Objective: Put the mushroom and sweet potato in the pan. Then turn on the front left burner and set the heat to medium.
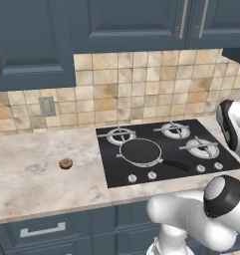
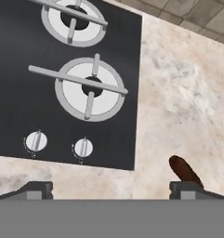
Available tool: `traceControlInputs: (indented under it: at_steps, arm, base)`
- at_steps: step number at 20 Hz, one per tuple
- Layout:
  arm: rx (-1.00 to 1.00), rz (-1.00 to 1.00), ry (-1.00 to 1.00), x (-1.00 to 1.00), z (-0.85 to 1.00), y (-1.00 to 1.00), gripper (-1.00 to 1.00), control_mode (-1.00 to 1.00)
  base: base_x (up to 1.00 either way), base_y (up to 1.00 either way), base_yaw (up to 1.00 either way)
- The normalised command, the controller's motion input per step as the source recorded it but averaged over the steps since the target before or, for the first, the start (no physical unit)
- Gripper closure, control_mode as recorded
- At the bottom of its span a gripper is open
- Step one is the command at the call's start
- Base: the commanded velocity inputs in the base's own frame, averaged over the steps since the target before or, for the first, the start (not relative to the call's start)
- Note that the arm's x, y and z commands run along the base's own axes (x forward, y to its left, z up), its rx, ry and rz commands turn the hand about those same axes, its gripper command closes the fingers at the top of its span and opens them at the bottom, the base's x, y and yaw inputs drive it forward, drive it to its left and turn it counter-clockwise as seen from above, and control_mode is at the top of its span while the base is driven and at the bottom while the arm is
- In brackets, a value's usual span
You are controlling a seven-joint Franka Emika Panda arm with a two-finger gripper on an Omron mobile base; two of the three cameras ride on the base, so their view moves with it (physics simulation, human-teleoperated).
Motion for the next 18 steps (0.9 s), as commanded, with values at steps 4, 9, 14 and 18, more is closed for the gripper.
traceControlInputs:
  at_steps: [4, 9, 14, 18]
  arm:
    - [0.0, -0.03, 0.0, 0.09, 0.0, -0.51, -1.0, -1.0]
    - [0.0, -0.01, 0.0, 0.0, 0.0, -0.36, -1.0, -1.0]
    - [0.0, 0.0, 0.0, 0.0, -0.09, -0.08, -1.0, -1.0]
    - [0.0, 0.0, 0.01, 0.0, -0.43, -0.07, -1.0, -1.0]
  base:
    - [0.0, 0.0, 0.0]
    - [0.0, 0.0, 0.0]
    - [0.0, 0.0, 0.0]
    - [0.0, 0.0, 0.0]
